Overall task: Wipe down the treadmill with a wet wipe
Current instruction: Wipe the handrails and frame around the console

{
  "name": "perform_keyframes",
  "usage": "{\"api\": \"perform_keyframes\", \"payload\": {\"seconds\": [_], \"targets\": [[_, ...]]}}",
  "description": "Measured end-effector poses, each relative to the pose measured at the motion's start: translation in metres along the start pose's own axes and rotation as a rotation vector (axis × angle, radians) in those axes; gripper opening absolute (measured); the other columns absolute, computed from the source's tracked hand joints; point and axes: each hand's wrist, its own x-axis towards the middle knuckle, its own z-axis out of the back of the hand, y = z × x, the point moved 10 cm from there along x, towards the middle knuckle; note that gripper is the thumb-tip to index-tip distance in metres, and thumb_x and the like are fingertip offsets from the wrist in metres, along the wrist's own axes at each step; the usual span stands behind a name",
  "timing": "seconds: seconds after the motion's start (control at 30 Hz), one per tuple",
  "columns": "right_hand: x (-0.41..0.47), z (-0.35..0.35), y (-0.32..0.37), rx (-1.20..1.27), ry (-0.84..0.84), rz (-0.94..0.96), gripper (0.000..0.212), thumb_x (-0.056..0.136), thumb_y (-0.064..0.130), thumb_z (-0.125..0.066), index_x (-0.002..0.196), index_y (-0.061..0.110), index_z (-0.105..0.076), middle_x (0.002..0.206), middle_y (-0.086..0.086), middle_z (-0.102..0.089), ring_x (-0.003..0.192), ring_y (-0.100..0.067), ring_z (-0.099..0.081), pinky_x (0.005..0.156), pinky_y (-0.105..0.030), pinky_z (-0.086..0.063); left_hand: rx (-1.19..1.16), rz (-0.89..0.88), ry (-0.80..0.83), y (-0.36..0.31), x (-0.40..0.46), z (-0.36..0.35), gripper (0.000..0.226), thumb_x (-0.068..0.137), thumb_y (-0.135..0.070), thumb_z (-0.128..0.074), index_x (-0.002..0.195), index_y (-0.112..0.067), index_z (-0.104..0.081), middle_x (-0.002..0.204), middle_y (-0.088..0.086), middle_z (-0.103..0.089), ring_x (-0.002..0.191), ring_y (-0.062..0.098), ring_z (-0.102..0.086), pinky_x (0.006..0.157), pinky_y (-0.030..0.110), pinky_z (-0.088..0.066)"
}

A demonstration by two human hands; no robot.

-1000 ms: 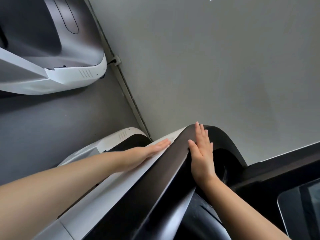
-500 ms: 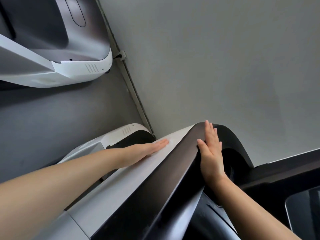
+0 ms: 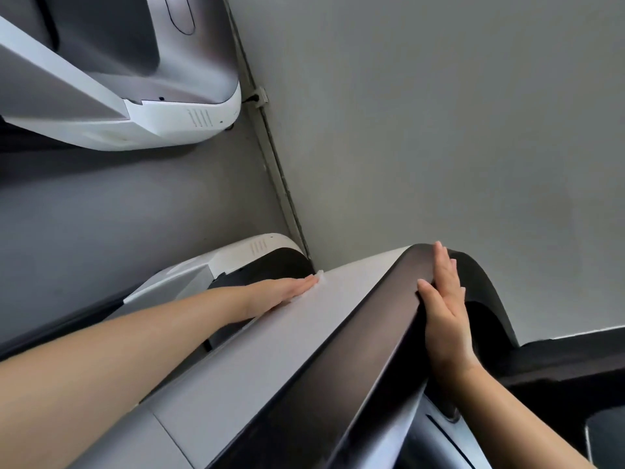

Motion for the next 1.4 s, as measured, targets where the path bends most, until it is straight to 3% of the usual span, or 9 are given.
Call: {"api": "perform_keyframes", "payload": {"seconds": [0.13, 0.4, 0.53, 0.73, 0.93, 1.03, 1.2, 1.3, 1.4], "targets": [[-0.003, -0.004, -0.003, -0.031, 0.04, -0.024, 0.06, 0.079, 0.032, -0.031, 0.135, 0.043, -0.014, 0.147, 0.022, -0.013, 0.135, 0.01, 0.0, 0.115, -0.025, 0.008, 0.211, 0.105, 0.031, 0.022, 0.006, 0.001, 0.057, 0.096, -0.057, -0.026, 0.145, -0.028, -0.033, 0.145, -0.011, -0.036, 0.14, 0.014, -0.027, 0.114, 0.032, -0.011], [-0.006, -0.005, 0.012, -0.11, 0.067, 0.015, 0.032, 0.078, 0.034, -0.032, 0.09, 0.051, -0.057, 0.139, 0.022, -0.029, 0.137, 0.0, -0.009, 0.118, -0.037, 0.002, 0.116, 0.037, 0.063, 0.008, 0.01, -0.003, 0.05, 0.1, -0.045, -0.028, 0.146, -0.024, -0.031, 0.144, -0.015, -0.032, 0.13, 0.0, -0.026, 0.104, 0.016, -0.013], [-0.004, -0.014, 0.028, -0.3, 0.199, 0.242, 0.037, 0.08, 0.048, -0.024, 0.097, 0.053, -0.057, 0.135, 0.031, -0.033, 0.14, -0.004, -0.011, 0.112, -0.03, 0.01, 0.21, 0.04, 0.031, 0.005, 0.027, 0.0, 0.056, 0.099, -0.049, -0.023, 0.147, -0.022, -0.029, 0.149, -0.008, -0.03, 0.139, 0.011, -0.024, 0.114, 0.028, -0.011], [-0.005, -0.027, 0.048, -0.432, 0.369, 0.529, 0.047, 0.09, 0.035, -0.026, 0.11, 0.03, -0.068, 0.118, 0.017, -0.062, 0.122, -0.012, -0.05, 0.114, -0.055, -0.006, 0.148, 0.093, -0.01, 0.049, 0.029, 0.012, 0.052, 0.101, -0.042, -0.023, 0.148, -0.019, -0.026, 0.154, -0.003, -0.024, 0.143, 0.017, -0.017, 0.117, 0.035, -0.01], [-0.004, -0.027, 0.049, -0.423, 0.357, 0.569, 0.046, 0.088, 0.034, -0.028, 0.108, 0.028, -0.069, 0.114, 0.015, -0.064, 0.113, -0.006, -0.051, 0.113, -0.049, -0.012, -0.323, 0.165, 0.141, 0.058, 0.036, -0.002, 0.046, 0.104, -0.033, -0.013, 0.138, -0.028, -0.044, 0.142, -0.008, -0.045, 0.127, 0.012, -0.042, 0.106, 0.024, -0.03], [-0.004, -0.026, 0.05, -0.418, 0.346, 0.572, 0.046, 0.088, 0.034, -0.028, 0.107, 0.028, -0.069, 0.113, 0.016, -0.064, 0.112, -0.005, -0.052, 0.113, -0.048, -0.013, -0.214, 0.142, 0.127, 0.045, 0.051, -0.004, 0.048, 0.104, -0.032, -0.011, 0.139, -0.026, -0.043, 0.128, -0.01, -0.05, 0.116, 0.012, -0.043, 0.088, 0.014, -0.033], [-0.004, -0.025, 0.051, -0.414, 0.329, 0.572, 0.046, 0.087, 0.034, -0.028, 0.106, 0.027, -0.07, 0.112, 0.015, -0.064, 0.112, -0.006, -0.052, 0.112, -0.05, -0.014, -0.174, 0.132, 0.133, 0.066, 0.03, 0.005, 0.043, 0.103, -0.034, -0.012, 0.134, -0.035, -0.043, 0.124, -0.017, -0.051, 0.11, 0.001, -0.048, 0.091, 0.013, -0.036], [-0.003, -0.026, 0.051, -0.424, 0.327, 0.568, 0.046, 0.086, 0.033, -0.029, 0.106, 0.028, -0.07, 0.111, 0.015, -0.064, 0.111, -0.006, -0.052, 0.112, -0.052, -0.015, -0.128, 0.113, 0.063, 0.062, 0.033, 0.012, 0.029, 0.099, -0.041, -0.028, 0.11, -0.024, -0.047, 0.103, -0.002, -0.043, 0.093, 0.008, -0.04, 0.071, 0.01, -0.033], [-0.003, -0.026, 0.049, -0.43, 0.326, 0.562, 0.046, 0.086, 0.033, -0.03, 0.105, 0.028, -0.071, 0.11, 0.014, -0.066, 0.111, -0.006, -0.052, 0.112, -0.052, -0.016, -0.144, 0.091, 0.083, 0.032, 0.061, -0.003, 0.022, 0.097, -0.037, -0.03, 0.101, -0.017, -0.04, 0.093, 0.009, -0.035, 0.084, 0.021, -0.032, 0.069, 0.019, -0.032]]}}
